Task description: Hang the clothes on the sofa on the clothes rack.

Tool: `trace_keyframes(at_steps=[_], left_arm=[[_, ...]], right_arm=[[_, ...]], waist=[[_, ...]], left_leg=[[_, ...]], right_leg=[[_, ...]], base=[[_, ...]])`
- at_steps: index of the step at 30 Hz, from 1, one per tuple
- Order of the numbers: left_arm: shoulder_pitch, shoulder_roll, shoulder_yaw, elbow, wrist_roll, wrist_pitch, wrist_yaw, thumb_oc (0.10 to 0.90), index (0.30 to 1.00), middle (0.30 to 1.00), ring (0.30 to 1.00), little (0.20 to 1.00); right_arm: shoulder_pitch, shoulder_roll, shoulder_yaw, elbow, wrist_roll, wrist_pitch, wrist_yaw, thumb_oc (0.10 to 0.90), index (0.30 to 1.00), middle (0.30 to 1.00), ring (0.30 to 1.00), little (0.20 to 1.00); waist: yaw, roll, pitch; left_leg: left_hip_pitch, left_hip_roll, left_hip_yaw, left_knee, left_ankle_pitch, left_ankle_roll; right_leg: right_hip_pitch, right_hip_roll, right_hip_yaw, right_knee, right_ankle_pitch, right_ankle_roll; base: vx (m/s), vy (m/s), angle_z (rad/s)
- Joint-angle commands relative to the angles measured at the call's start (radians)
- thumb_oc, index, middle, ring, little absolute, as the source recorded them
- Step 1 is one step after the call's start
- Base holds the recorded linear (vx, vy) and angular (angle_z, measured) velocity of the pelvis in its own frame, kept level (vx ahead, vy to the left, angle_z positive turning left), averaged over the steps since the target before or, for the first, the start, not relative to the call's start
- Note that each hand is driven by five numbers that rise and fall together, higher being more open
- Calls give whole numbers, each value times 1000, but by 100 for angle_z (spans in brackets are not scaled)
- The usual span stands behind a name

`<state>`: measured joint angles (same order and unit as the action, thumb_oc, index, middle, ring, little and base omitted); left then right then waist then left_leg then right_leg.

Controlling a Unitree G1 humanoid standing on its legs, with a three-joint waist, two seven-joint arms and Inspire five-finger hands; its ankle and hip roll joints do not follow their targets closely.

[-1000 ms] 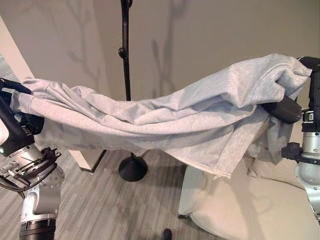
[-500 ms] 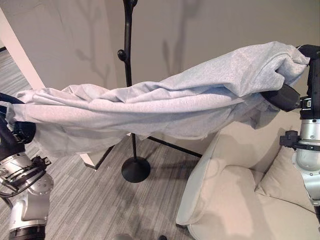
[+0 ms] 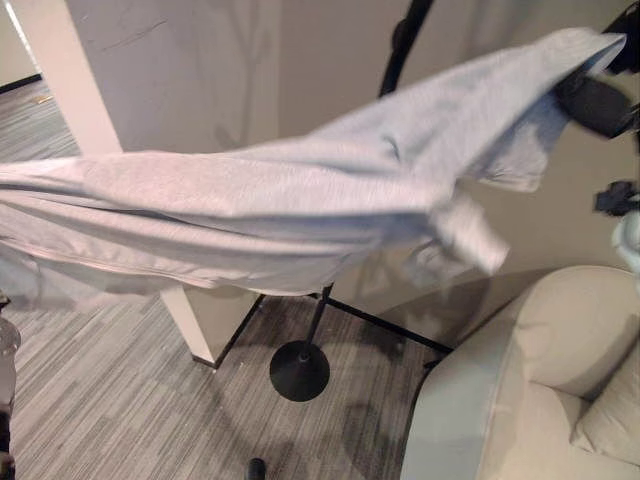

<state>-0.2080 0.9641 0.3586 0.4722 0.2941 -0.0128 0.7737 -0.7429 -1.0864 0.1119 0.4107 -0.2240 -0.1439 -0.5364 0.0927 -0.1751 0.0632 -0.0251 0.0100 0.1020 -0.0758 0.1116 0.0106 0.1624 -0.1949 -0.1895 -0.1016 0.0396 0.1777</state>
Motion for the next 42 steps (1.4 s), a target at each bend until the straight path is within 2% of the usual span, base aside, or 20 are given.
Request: trace_keyframes(at_steps=[1, 6, 9, 12, 14, 16, 21, 24, 25, 27, 28, 29, 30, 32, 34, 36, 37, 39, 41, 42], left_arm=[[-34, 144, 20, -6, -7, -18, 34, 400, 300, 300, 300, 300], [-80, 182, -9, 46, -37, -13, 27, 400, 300, 300, 300, 300], [-56, 182, 9, 1, -4, -13, 24, 400, 300, 300, 300, 300], [-32, 191, 32, -16, 0, -15, 22, 400, 300, 300, 300, 300], [-41, 224, 17, 12, -3, -15, 15, 400, 300, 300, 300, 300], [-125, 302, -61, 124, -39, -15, -15, 400, 300, 300, 300, 300], [-238, 379, -157, 238, -84, -19, -38, 400, 300, 300, 300, 300], [-364, 443, -263, 325, -115, -27, -72, 400, 300, 300, 300, 300], [-429, 472, -331, 370, -122, -28, -92, 400, 300, 300, 300, 300], [-504, 483, -422, 425, -121, -27, -135, 400, 300, 300, 300, 300], [-571, 485, -497, 460, -118, -30, -151, 400, 300, 300, 300, 300], [-673, 468, -609, 528, -118, -22, -192, 400, 300, 300, 300, 300], [-727, 462, -659, 545, -121, -25, -193, 400, 300, 300, 300, 300], [-823, 418, -784, 643, -112, -15, -252, 400, 300, 300, 300, 300], [-895, 368, -865, 726, -116, 0, -294, 400, 300, 300, 300, 300], [-888, 333, -876, 788, -110, 9, -331, 400, 300, 300, 300, 300], [-865, 332, -856, 832, -107, 25, -343, 400, 300, 300, 300, 300], [-767, 321, -763, 875, -133, 31, -367, 400, 300, 300, 300, 300], [-538, 285, -615, 855, -109, 26, -376, 400, 300, 300, 300, 300], [-403, 215, -549, 874, -83, 19, -386, 400, 300, 300, 300, 300]], right_arm=[[-148, -126, 39, 86, 91, 53, -85, 400, 300, 300, 300, 300], [-270, -138, 153, 195, 113, 61, -85, 400, 300, 300, 300, 300], [-223, -141, 114, 150, 101, 65, -85, 400, 300, 300, 300, 300], [-178, -145, 74, 138, 90, 67, -88, 400, 300, 300, 300, 300], [-193, -154, 87, 187, 107, 64, -88, 400, 300, 300, 300, 300], [-304, -156, 199, 322, 151, 70, -60, 400, 300, 300, 300, 300], [-456, -156, 350, 467, 183, 69, -34, 400, 300, 300, 300, 300], [-552, -154, 458, 559, 198, 69, -8, 400, 300, 300, 300, 300], [-599, -149, 506, 605, 207, 69, 6, 400, 300, 300, 300, 300], [-649, -138, 559, 661, 217, 71, 24, 400, 300, 300, 300, 300], [-687, -125, 602, 699, 222, 69, 38, 400, 300, 300, 300, 300], [-737, -95, 653, 757, 229, 77, 62, 400, 300, 300, 300, 300], [-744, -99, 658, 766, 232, 74, 64, 400, 300, 300, 300, 300], [-767, -63, 681, 817, 237, 83, 88, 400, 300, 300, 300, 300], [-764, -25, 680, 830, 242, 93, 103, 400, 300, 300, 300, 300], [-723, 28, 659, 866, 239, 111, 133, 400, 300, 300, 300, 300], [-660, 51, 616, 904, 247, 113, 141, 400, 300, 300, 300, 300], [-560, 73, 539, 923, 256, 114, 140, 400, 300, 300, 300, 300], [-448, 105, 477, 905, 248, 106, 149, 400, 300, 300, 300, 300], [-392, 129, 440, 900, 239, 103, 159, 400, 300, 300, 300, 300]], waist=[[9, 33, -131], [10, 34, -133], [7, 47, -131], [6, 47, -135], [5, 46, -140], [-2, 49, -147], [-5, 57, -148], [-10, 69, -151], [-12, 73, -151], [-12, 77, -152], [-9, 81, -150], [-3, 84, -145], [3, 81, -142], [13, 82, -135], [21, 80, -125], [34, 72, -112], [49, 70, -89], [73, 65, -66], [86, 70, -45], [90, 77, -20]], left_leg=[[-40, 91, 11, 64, -99, -83], [-32, 86, 18, 53, -101, -79], [-26, 82, 16, 40, -101, -75], [-23, 80, 14, 36, -100, -75], [-15, 78, 14, 29, -100, -76], [-1, 79, 18, 19, -97, -79], [1, 79, 16, 10, -90, -84], [3, 80, 14, 4, -86, -87], [2, 81, 11, 4, -85, -89], [2, 83, 7, 5, -84, -90], [1, 83, 5, 5, -83, -91], [-5, 84, 2, 9, -80, -92], [-6, 84, 1, 9, -80, -92], [-13, 84, 0, 9, -76, -93], [-23, 84, -2, 10, -72, -91], [-37, 83, -3, 9, -67, -90], [-67, 79, -11, 9, -60, -90], [-101, 75, -24, 10, -53, -90], [-118, 71, -31, 14, -50, -88], [-140, 70, -38, 24, -48, -87]], right_leg=[[-24, 55, 6, 88, -148, -58], [-30, 54, 6, 90, -141, -50], [-37, 54, 3, 93, -135, -43], [-39, 54, 2, 95, -137, -41], [-36, 54, 2, 91, -136, -41], [-32, 57, 3, 71, -132, -41], [-30, 61, 4, 56, -123, -40], [-30, 65, 3, 50, -119, -38], [-29, 66, 5, 48, -118, -39], [-30, 68, 4, 50, -118, -40], [-31, 69, 1, 51, -118, -38], [-31, 71, -2, 53, -118, -38], [-32, 72, -3, 53, -118, -39], [-36, 73, -11, 55, -117, -38], [-43, 73, -16, 58, -114, -37], [-50, 72, -25, 55, -111, -37], [-70, 70, -32, 53, -106, -36], [-88, 68, -42, 50, -107, -39], [-94, 67, -47, 52, -112, -45], [-111, 65, -54, 59, -113, -49]], base=[[122, 53, -3], [57, 21, -7], [48, 7, -15], [13, -5, -9], [4, -2, -2], [0, 0, 0], [0, 0, 0], [0, 0, 0], [0, 0, 0], [14, -13, 2], [26, -26, 4], [16, -18, 4], [23, -15, 7], [27, -5, 8], [30, -2, 6], [61, 21, 2], [0, 0, 0], [-52, -4, 17], [-77, -3, 45], [-220, -25, 31]])
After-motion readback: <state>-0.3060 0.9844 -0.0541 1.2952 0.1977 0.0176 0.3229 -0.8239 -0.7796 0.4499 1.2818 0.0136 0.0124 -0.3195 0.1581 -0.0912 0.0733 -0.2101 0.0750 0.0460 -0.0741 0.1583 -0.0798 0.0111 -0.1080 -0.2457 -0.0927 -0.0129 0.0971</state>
